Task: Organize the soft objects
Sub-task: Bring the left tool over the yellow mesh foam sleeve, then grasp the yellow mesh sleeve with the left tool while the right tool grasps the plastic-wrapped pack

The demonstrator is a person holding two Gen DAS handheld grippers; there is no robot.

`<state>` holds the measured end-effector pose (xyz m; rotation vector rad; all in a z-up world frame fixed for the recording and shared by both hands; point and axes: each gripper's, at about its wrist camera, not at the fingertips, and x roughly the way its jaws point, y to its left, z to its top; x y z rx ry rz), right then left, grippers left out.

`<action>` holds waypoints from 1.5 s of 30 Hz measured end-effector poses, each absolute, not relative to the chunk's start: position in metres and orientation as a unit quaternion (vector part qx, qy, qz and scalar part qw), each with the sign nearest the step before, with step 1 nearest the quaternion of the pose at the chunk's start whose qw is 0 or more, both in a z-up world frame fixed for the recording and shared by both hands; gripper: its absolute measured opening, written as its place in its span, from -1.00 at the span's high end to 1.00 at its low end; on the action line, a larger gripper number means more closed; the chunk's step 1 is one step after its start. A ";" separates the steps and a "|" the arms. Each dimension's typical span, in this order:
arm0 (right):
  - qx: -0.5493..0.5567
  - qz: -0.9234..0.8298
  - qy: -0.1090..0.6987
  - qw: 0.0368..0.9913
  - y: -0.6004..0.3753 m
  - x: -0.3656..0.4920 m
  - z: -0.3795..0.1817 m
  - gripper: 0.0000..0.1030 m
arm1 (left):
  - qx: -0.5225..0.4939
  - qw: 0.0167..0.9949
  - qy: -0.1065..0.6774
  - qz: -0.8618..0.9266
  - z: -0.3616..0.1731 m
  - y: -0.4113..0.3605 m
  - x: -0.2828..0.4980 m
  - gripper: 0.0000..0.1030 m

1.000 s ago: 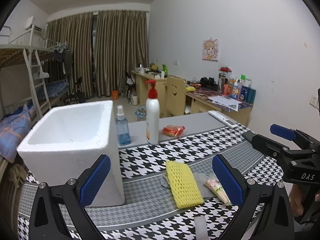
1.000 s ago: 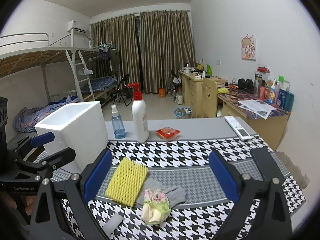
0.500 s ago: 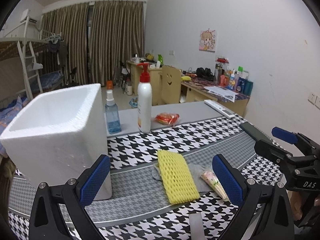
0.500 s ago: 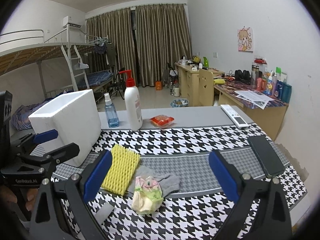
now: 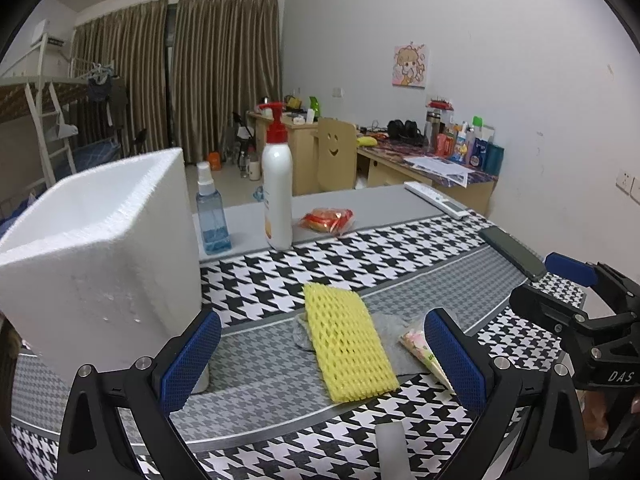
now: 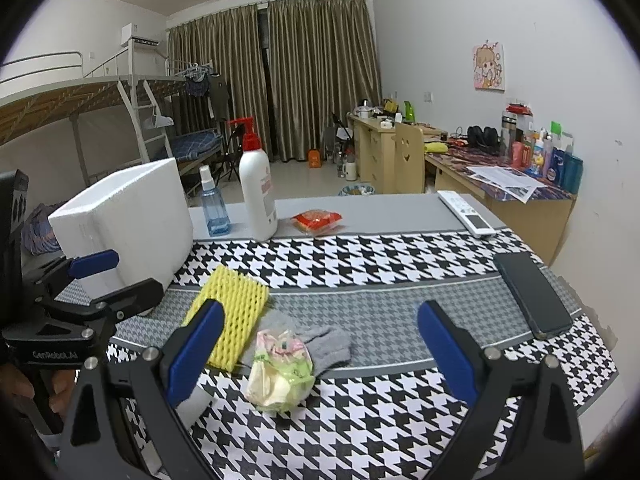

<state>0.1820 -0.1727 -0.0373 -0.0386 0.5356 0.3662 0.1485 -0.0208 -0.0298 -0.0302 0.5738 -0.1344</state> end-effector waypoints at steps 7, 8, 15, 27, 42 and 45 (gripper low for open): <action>-0.021 0.181 0.283 0.942 -0.173 0.186 -0.049 -0.92 | -0.007 0.949 0.309 -0.062 -0.044 -0.026 0.159 -0.92; -0.020 0.180 0.285 0.941 -0.174 0.187 -0.050 -0.92 | -0.007 0.948 0.311 -0.062 -0.046 -0.027 0.160 -0.91; -0.021 0.186 0.300 0.935 -0.174 0.192 -0.060 -0.92 | -0.008 0.942 0.329 -0.071 -0.054 -0.030 0.165 -0.82; -0.023 0.193 0.315 0.929 -0.173 0.194 -0.070 -0.92 | -0.015 0.926 0.369 -0.084 -0.070 -0.034 0.178 -0.46; -0.031 0.216 0.338 0.915 -0.160 0.198 -0.084 -0.73 | -0.011 0.904 0.417 -0.094 -0.088 -0.042 0.189 0.04; -0.032 0.219 0.343 0.913 -0.159 0.199 -0.086 -0.70 | -0.009 0.903 0.420 -0.095 -0.090 -0.043 0.190 0.22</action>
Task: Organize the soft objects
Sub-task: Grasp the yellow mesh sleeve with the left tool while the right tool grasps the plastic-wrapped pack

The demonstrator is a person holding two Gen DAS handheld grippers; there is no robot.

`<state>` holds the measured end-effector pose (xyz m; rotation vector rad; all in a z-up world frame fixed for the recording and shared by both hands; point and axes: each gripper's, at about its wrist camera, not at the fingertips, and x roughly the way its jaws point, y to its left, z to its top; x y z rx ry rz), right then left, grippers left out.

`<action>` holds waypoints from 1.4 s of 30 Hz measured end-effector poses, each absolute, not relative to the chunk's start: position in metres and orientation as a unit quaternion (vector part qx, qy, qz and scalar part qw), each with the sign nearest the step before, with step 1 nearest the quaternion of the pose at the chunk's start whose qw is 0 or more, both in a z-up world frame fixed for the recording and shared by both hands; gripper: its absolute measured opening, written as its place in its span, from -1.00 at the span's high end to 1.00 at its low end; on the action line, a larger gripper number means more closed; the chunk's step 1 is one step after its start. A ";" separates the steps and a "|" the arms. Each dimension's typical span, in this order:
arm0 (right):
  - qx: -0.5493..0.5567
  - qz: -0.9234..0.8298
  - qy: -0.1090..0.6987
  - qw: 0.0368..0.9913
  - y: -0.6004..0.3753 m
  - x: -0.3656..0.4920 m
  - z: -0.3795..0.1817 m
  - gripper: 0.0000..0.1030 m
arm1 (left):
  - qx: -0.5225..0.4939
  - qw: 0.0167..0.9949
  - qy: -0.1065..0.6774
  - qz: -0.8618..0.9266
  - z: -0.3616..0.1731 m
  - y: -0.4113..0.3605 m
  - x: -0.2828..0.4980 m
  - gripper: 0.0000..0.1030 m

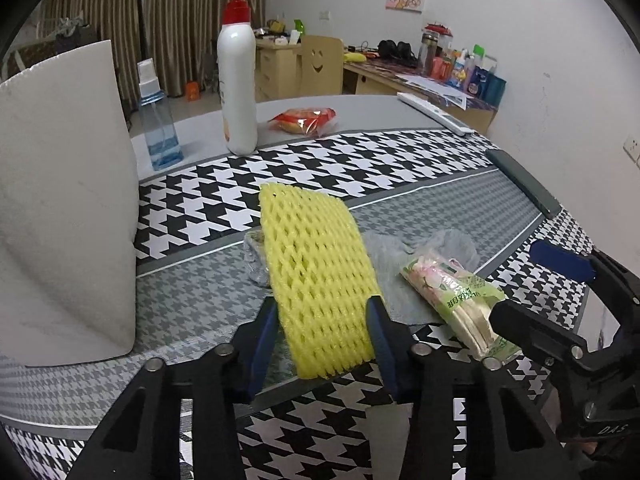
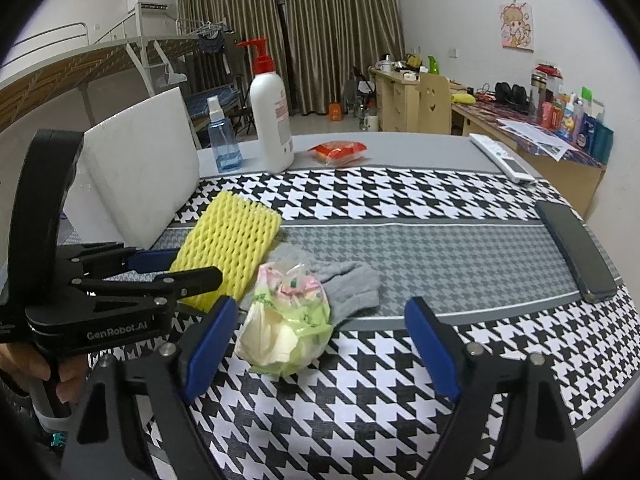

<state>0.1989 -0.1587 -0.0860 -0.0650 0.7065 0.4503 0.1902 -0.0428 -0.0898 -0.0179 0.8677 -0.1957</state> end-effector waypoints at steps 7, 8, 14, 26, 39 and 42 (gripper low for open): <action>-0.038 0.225 0.354 0.907 -0.153 0.199 -0.091 -0.60 | -0.007 0.901 0.423 -0.098 -0.092 -0.043 0.190 0.69; -0.039 0.227 0.355 0.906 -0.152 0.199 -0.092 -0.54 | -0.007 0.901 0.422 -0.100 -0.092 -0.044 0.190 0.72; -0.039 0.233 0.372 0.898 -0.148 0.202 -0.099 -0.35 | -0.009 0.905 0.411 -0.110 -0.086 -0.043 0.187 0.78; -0.040 0.241 0.385 0.890 -0.142 0.200 -0.102 0.19 | -0.009 0.913 0.391 -0.117 -0.073 -0.041 0.174 0.78; -0.029 0.237 0.372 0.897 -0.149 0.193 -0.090 0.39 | -0.010 0.923 0.366 -0.119 -0.059 -0.036 0.159 0.78; -0.027 0.236 0.365 0.900 -0.151 0.192 -0.085 0.39 | -0.012 0.926 0.358 -0.116 -0.053 -0.033 0.155 0.78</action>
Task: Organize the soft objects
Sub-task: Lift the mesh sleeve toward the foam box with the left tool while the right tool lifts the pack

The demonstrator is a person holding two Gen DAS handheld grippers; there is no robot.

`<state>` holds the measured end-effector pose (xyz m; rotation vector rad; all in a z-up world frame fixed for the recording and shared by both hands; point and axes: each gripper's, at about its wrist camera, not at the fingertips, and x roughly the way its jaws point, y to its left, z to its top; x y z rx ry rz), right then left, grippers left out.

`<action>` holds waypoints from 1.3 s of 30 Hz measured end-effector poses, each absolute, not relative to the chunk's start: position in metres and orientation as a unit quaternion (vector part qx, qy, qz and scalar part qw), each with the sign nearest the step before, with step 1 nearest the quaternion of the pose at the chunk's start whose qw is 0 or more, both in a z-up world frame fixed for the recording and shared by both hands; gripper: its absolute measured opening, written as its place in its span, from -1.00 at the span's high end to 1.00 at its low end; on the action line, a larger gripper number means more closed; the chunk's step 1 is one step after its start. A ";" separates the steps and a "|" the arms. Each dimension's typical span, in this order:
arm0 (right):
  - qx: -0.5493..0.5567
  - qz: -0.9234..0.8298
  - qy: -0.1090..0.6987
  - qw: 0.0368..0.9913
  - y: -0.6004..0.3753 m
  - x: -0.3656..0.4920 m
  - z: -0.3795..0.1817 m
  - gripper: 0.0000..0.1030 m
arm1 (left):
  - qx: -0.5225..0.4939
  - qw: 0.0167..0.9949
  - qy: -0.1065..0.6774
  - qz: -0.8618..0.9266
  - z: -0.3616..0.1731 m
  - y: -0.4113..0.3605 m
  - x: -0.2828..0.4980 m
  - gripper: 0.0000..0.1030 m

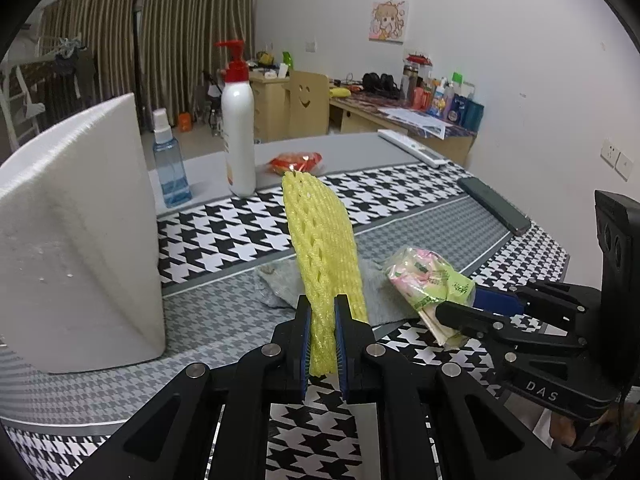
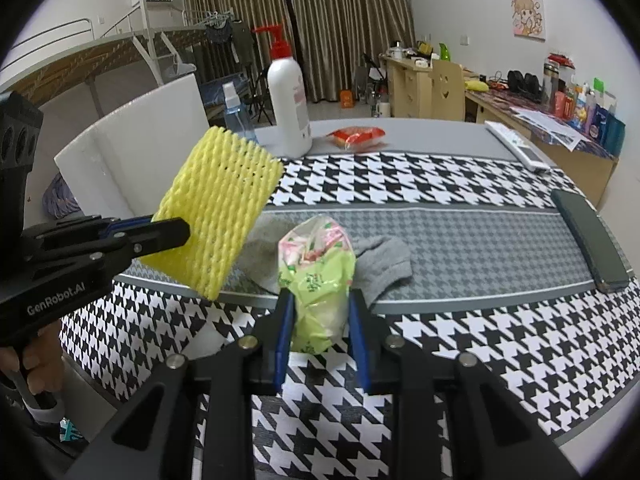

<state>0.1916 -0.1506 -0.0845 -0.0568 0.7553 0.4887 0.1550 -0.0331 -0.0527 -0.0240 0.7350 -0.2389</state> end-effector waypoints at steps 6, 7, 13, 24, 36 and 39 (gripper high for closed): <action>-0.023 0.237 0.353 0.905 -0.150 0.189 -0.075 0.39 | -0.011 0.932 0.345 -0.109 -0.045 -0.027 0.149 0.78; -0.023 0.237 0.351 0.906 -0.150 0.188 -0.073 0.39 | -0.011 0.933 0.344 -0.108 -0.044 -0.027 0.148 0.78; -0.025 0.242 0.336 0.910 -0.146 0.186 -0.063 0.39 | -0.010 0.937 0.334 -0.102 -0.038 -0.023 0.144 0.78; -0.024 0.251 0.310 0.917 -0.139 0.183 -0.044 0.39 | -0.004 0.949 0.303 -0.089 -0.018 -0.011 0.131 0.78; -0.032 0.260 0.285 0.922 -0.128 0.180 -0.025 0.39 | -0.009 0.956 0.281 -0.084 0.001 -0.001 0.125 0.78; -0.033 0.262 0.279 0.923 -0.126 0.180 -0.020 0.39 | -0.011 0.957 0.276 -0.086 0.006 0.002 0.124 0.78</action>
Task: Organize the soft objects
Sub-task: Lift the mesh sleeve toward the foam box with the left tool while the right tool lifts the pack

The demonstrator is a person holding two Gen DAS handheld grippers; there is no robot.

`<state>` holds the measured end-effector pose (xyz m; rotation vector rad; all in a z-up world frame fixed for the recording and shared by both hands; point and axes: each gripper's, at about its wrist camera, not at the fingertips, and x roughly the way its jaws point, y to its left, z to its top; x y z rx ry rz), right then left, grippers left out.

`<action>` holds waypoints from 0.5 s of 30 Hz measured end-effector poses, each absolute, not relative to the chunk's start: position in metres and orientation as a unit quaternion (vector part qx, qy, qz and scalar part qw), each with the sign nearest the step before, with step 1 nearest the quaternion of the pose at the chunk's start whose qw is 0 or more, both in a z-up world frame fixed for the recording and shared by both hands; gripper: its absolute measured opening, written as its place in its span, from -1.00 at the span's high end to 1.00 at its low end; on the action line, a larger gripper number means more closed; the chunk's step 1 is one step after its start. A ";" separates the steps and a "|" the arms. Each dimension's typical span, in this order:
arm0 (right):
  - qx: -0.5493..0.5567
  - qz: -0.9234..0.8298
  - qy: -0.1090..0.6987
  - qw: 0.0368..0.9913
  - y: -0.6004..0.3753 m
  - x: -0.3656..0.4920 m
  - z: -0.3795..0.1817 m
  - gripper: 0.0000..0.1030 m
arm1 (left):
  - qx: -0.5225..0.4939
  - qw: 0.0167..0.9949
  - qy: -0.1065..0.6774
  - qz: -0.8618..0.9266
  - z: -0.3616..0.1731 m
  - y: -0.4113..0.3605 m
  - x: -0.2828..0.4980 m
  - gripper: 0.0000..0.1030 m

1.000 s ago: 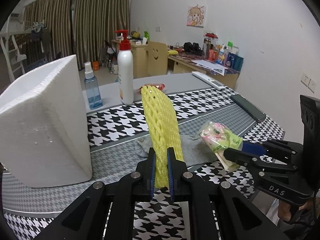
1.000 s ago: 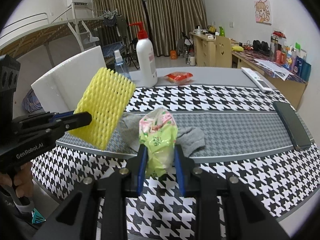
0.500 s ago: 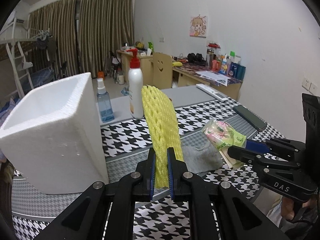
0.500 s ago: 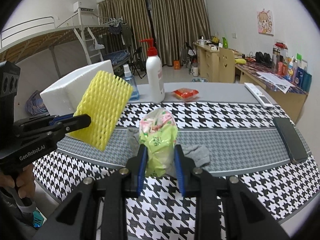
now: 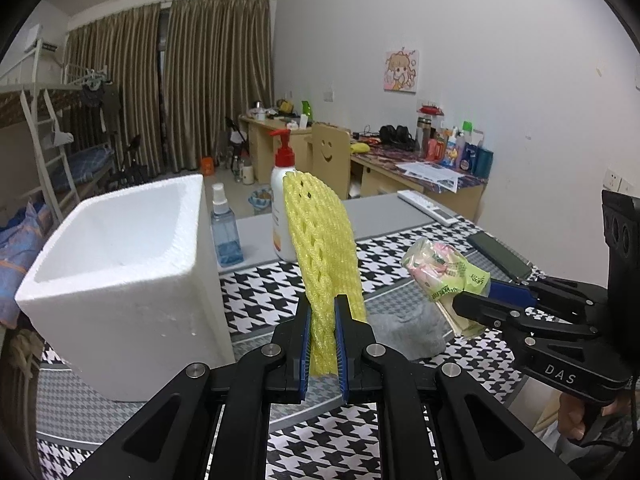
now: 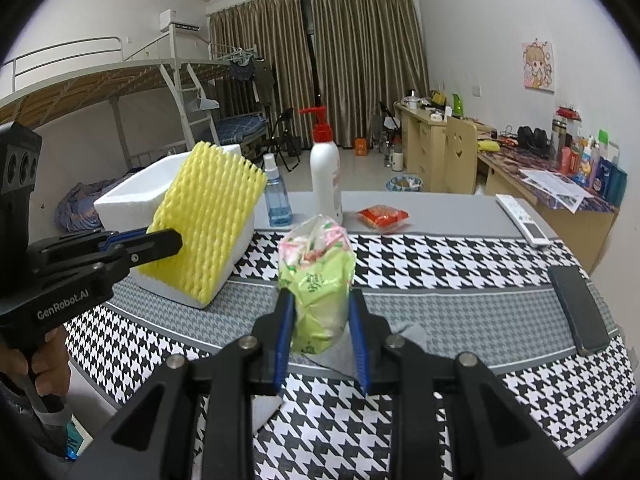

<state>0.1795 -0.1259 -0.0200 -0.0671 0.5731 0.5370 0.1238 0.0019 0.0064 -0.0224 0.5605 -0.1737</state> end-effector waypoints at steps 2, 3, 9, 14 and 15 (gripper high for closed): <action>-0.033 0.263 0.276 0.924 -0.125 0.178 -0.017 0.39 | -0.013 0.957 0.275 -0.088 0.009 0.003 0.124 0.78; -0.033 0.264 0.274 0.924 -0.125 0.178 -0.016 0.39 | -0.011 0.959 0.271 -0.086 0.011 0.004 0.123 0.78; -0.038 0.263 0.263 0.927 -0.121 0.179 -0.009 0.39 | -0.007 0.962 0.261 -0.080 0.018 0.009 0.121 0.78; -0.036 0.267 0.257 0.928 -0.117 0.180 -0.004 0.39 | -0.006 0.964 0.254 -0.078 0.023 0.010 0.120 0.78; -0.034 0.268 0.254 0.929 -0.117 0.180 -0.002 0.39 | -0.006 0.965 0.251 -0.076 0.024 0.012 0.120 0.78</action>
